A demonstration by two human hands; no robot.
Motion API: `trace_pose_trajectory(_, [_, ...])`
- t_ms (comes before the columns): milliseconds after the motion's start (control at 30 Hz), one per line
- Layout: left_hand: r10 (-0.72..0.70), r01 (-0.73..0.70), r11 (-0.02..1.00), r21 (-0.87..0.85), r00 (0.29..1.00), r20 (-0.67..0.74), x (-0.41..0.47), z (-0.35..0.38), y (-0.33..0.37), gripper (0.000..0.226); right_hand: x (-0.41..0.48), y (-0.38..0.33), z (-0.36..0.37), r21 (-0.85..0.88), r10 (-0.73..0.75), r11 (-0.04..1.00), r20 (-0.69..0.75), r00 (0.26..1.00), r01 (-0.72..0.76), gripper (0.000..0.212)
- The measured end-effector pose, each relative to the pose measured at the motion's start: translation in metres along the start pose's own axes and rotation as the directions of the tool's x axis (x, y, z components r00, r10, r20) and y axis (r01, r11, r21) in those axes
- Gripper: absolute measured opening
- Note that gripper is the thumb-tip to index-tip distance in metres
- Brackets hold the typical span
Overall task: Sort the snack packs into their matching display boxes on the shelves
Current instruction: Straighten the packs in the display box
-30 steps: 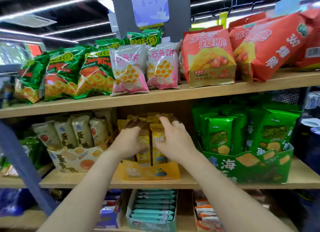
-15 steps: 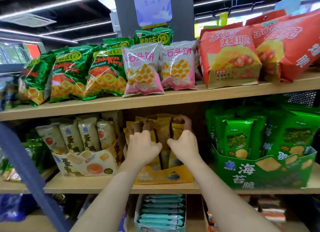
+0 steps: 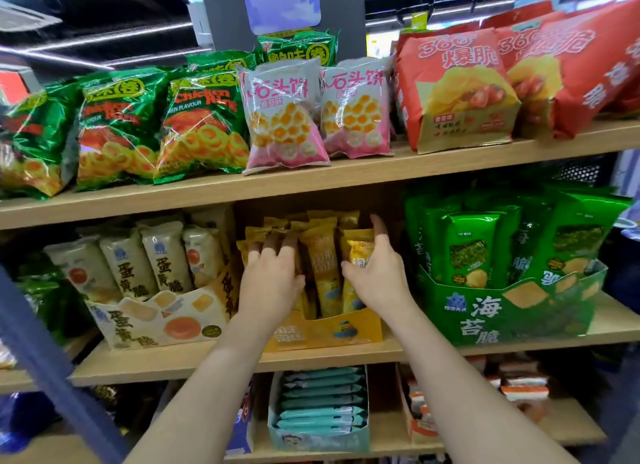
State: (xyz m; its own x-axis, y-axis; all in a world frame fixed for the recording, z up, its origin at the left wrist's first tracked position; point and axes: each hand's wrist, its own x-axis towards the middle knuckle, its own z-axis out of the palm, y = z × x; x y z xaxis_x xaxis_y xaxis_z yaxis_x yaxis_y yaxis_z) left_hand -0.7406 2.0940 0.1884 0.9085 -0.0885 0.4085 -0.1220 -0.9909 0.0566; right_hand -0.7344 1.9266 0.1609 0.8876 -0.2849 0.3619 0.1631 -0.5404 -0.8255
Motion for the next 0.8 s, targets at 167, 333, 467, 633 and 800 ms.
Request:
trace_pose_trajectory(167, [-0.013, 0.011, 1.000, 0.025, 0.998, 0.069, 0.006, -0.021, 0.006, 0.037, -0.002, 0.004, 0.006, 0.023, 0.006, 1.000, 0.061, 0.998, -0.007, 0.111])
trace_pose_trajectory(333, [0.139, -0.141, 0.990, 0.004, 0.977, 0.162, 0.035, -0.018, 0.018, 0.042, -0.009, 0.009, 0.007, 0.004, -0.051, 0.999, -0.007, 0.999, 0.051, 0.115])
trace_pose_trajectory(467, [0.214, -0.168, 0.960, -0.224, 0.956, 0.199, 0.049, -0.016, 0.011, 0.053, -0.006, 0.009, 0.003, -0.082, -0.084, 0.993, 0.007, 0.996, 0.084, 0.106])
trace_pose_trajectory(633, [0.177, -0.125, 0.907, -0.402, 0.980, 0.094, 0.053, -0.036, -0.006, 0.053, 0.003, 0.011, -0.002, -0.155, -0.088, 0.984, 0.022, 0.996, 0.090, 0.104])
trace_pose_trajectory(800, [0.243, -0.206, 0.963, -0.173, 0.940, 0.237, 0.038, -0.025, 0.005, 0.034, 0.014, 0.015, -0.002, -0.211, -0.042, 0.974, 0.189, 0.981, 0.082, 0.093])
